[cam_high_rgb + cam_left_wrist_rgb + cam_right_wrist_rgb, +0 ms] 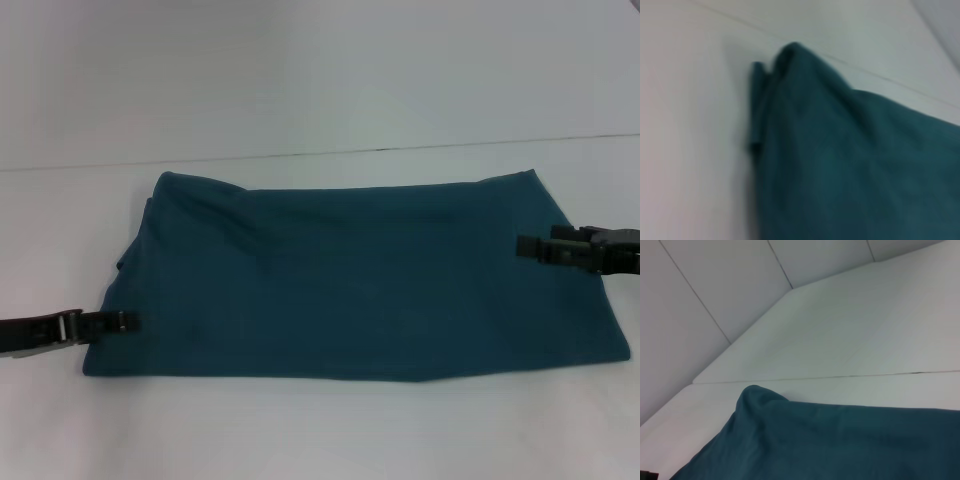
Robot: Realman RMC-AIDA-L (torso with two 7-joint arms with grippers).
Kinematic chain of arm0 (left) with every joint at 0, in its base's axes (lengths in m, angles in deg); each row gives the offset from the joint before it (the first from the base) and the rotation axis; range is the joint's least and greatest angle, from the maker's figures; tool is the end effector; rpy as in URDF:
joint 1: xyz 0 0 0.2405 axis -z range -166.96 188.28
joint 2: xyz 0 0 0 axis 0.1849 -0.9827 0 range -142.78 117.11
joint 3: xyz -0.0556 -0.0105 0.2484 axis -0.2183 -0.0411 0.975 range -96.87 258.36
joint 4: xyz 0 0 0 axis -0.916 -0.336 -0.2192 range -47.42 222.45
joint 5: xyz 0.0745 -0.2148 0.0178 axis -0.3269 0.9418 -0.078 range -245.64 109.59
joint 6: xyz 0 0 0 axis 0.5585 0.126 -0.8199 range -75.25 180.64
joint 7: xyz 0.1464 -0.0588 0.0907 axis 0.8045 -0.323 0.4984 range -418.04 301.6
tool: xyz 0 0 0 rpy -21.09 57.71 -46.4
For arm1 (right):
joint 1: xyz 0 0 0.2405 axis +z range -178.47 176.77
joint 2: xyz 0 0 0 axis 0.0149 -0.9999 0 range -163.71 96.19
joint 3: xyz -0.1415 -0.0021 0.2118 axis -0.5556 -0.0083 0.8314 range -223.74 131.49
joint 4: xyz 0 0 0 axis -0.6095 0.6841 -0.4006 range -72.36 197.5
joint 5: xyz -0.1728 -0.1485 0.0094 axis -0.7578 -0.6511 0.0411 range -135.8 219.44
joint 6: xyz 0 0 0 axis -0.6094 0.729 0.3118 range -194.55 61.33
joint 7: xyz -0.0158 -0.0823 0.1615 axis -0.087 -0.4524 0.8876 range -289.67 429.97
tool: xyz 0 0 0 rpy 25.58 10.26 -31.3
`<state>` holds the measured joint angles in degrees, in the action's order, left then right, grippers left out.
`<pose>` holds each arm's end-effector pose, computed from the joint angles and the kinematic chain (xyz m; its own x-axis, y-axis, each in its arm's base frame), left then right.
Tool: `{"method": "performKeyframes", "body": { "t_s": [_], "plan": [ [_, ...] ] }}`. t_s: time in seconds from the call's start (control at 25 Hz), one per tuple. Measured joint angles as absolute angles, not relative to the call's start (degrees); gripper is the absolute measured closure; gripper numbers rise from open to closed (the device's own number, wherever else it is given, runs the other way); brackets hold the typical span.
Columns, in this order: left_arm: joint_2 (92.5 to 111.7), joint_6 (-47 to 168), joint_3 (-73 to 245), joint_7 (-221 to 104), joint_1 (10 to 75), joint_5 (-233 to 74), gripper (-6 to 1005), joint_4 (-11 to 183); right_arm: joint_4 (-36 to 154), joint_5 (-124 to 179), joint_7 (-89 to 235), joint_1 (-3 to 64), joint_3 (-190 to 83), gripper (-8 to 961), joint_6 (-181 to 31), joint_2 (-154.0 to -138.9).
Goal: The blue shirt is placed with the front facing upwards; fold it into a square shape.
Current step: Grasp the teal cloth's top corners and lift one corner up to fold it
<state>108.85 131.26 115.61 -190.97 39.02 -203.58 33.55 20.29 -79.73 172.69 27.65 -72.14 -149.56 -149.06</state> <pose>-0.3175 0.3779 0.0070 0.2611 0.8428 0.4707 0.9647 -0.2102 -0.1589 0.3213 0.3810 0.0443 0.5163 -0.6034 -0.6078 -0.8348 -0.5129 -0.2000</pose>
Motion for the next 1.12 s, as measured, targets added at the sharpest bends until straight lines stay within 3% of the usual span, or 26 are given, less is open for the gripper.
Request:
{"method": "performKeyframes", "body": {
  "t_s": [1.12],
  "plan": [
    [108.60,129.3,115.6,-193.8,39.3,-209.3,226,34.3,20.3,-79.6,172.8,28.0,-71.9,22,-149.5,-148.79]
  ]
}}
